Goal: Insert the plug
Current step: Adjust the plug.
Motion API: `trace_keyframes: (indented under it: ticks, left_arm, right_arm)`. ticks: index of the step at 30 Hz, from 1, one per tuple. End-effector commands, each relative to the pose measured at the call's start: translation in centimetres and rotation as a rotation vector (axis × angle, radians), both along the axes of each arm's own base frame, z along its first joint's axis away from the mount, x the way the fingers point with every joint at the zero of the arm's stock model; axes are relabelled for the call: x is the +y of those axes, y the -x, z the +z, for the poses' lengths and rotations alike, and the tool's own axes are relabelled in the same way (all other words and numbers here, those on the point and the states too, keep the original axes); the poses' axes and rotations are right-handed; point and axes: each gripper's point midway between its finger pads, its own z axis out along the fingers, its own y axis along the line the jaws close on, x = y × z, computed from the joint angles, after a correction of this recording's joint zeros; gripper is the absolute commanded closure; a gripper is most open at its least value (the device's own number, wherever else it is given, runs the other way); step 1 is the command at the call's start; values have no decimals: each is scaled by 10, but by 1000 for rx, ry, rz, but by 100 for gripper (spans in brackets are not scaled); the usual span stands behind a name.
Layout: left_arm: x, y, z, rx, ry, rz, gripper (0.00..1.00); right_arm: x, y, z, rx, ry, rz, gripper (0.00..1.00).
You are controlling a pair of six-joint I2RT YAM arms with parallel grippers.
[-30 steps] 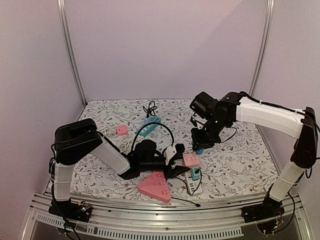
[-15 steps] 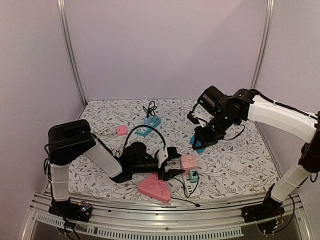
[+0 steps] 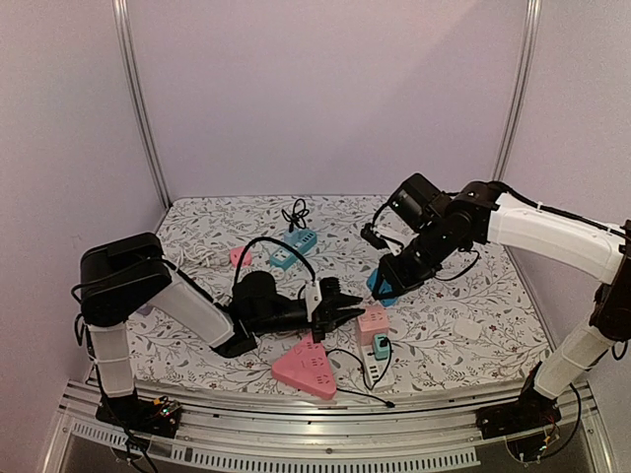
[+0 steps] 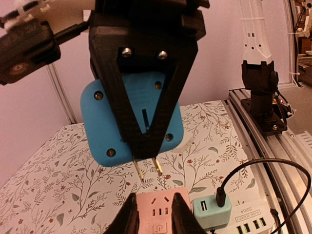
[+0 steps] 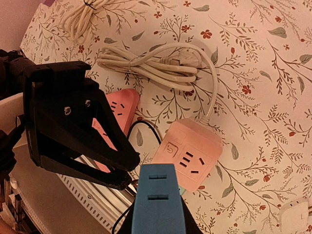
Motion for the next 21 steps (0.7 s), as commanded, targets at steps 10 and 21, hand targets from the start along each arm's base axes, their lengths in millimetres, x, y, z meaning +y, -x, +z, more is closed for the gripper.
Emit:
trace_keyframes:
  ticks: [10,21]
  left_arm:
    - [-8,12,18,-41,54,-47,92]
    - [-9,9,11,-15,34,-31,100]
  right_arm:
    - [23,14,-6,32,-62,68,100]
    - [25,16,10,9,-108,80,100]
